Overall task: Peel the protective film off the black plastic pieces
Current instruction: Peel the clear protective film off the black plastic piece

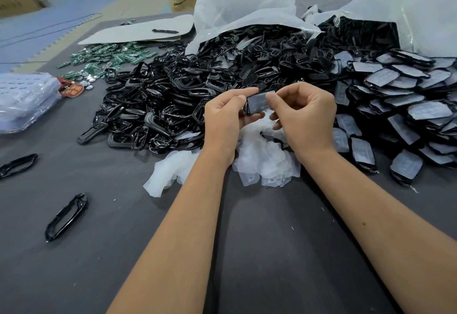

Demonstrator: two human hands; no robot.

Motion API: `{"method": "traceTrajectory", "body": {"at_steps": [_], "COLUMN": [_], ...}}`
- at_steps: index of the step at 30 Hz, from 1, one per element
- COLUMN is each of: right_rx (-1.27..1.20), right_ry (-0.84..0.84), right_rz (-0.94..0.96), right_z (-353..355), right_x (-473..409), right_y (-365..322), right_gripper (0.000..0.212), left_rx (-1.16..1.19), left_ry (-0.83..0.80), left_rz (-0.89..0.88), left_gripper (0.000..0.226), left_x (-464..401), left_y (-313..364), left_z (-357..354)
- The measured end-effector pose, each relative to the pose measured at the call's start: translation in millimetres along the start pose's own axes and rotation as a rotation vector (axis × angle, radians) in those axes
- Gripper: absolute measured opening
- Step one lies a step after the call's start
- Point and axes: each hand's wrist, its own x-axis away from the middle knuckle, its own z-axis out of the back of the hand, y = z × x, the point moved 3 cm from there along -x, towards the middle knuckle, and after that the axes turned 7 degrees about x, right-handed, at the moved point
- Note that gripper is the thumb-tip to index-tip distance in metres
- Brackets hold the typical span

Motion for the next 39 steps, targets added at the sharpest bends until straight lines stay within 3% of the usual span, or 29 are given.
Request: {"method": "traceTrajectory", "body": {"at_steps": [6, 26, 33, 39], "right_rx": [0.156, 0.167, -0.045, -0.286], "right_ry": [0.073, 0.044, -0.034, -0.235], "right_rz": [0.057, 0.022, -0.161, -0.254], "right_z": [3, 1, 1, 3], "right_x": [1, 0, -4, -8], "right_y": [-7, -2, 6, 8], "right_gripper": [0.02, 0.022, 0.027, 0.012], "left_rx": [-0.073, -0.179, -0.12, -0.071], "left_ry": [-0.024, -0.021, -0.015, -0.031], "left_rz": [-0.03, -0.079, -0.052, -0.035], "left_gripper": [0.023, 0.02, 0.02, 0.021], "left_x": [0, 3, 4, 5], "left_y": [-1, 1, 2, 2], "left_z": [0, -2, 0, -1]}}
